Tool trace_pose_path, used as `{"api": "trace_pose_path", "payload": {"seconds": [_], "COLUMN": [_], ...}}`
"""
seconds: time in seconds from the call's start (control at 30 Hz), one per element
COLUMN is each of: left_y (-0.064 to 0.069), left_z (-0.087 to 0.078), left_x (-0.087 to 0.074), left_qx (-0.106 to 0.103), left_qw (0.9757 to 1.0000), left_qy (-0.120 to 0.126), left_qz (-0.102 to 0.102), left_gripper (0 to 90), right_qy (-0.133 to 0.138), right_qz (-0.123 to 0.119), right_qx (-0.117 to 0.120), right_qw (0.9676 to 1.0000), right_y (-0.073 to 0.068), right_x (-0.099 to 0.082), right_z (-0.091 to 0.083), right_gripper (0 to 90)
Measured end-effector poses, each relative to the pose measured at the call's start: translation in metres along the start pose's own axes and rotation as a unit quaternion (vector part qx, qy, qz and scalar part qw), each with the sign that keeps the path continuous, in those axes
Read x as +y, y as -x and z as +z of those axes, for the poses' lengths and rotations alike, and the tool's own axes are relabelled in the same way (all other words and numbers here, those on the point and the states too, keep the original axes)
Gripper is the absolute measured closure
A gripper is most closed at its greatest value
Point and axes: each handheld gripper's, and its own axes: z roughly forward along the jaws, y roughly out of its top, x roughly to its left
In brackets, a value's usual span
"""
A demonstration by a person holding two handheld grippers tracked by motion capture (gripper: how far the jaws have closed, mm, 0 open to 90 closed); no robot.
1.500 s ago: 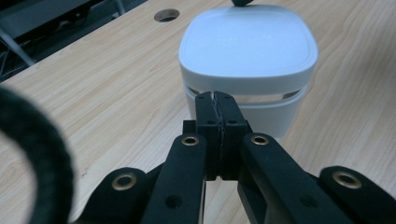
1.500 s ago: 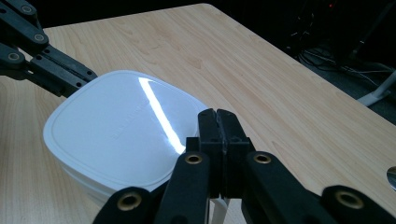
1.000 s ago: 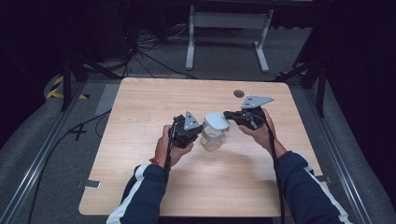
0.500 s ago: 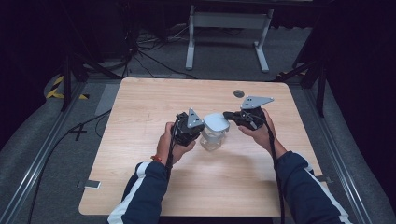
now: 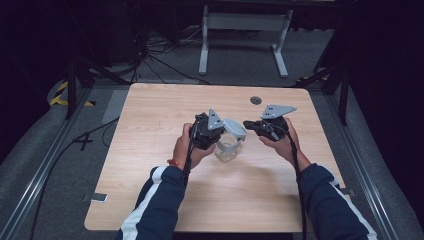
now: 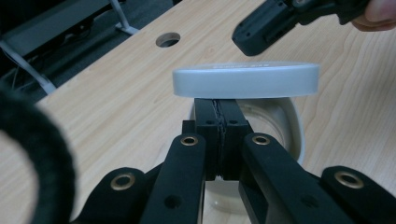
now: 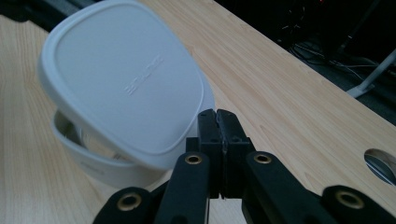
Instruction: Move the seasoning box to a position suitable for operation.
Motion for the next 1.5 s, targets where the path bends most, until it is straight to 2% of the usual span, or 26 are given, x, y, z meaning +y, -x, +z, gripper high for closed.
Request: {"api": "trace_pose_path", "payload": {"seconds": [0.2, 0.3, 0.4, 0.7, 1.03, 1.23, 1.5], "left_y": [0.001, 0.002, 0.001, -0.003, -0.002, -0.003, -0.010], "left_z": [0.007, 0.011, 0.015, 0.023, 0.032, 0.028, 0.011], "left_x": [0.008, 0.012, 0.016, 0.027, 0.031, 0.030, 0.018], "left_qx": [-0.006, -0.006, -0.008, -0.016, -0.024, -0.023, -0.023], "left_qw": [1.0000, 0.9999, 0.9999, 0.9997, 0.9995, 0.9995, 0.9996], "left_qy": [0.005, 0.002, 0.003, 0.003, 0.002, 0.001, -0.001], "left_qz": [0.002, 0.012, 0.013, 0.017, 0.019, 0.020, 0.019], "left_gripper": [89.0, 88.9, 88.8, 88.2, 88.1, 88.0, 88.0], "right_qy": [-0.001, -0.004, -0.006, -0.016, -0.019, -0.018, -0.019], "right_qz": [0.007, 0.006, 0.008, 0.015, 0.022, 0.021, 0.025], "right_qx": [-0.002, -0.003, -0.006, -0.008, -0.010, -0.012, -0.010], "right_qw": [1.0000, 1.0000, 0.9999, 0.9997, 0.9995, 0.9996, 0.9995], "right_y": [0.001, 0.000, -0.001, -0.006, -0.006, -0.006, -0.005], "right_x": [-0.008, -0.014, -0.019, -0.033, -0.041, -0.044, -0.045], "right_z": [-0.018, -0.027, -0.033, -0.051, -0.063, -0.067, -0.066], "right_gripper": [90.0, 90.0, 90.0, 89.9, 89.8, 89.8, 89.7]}}
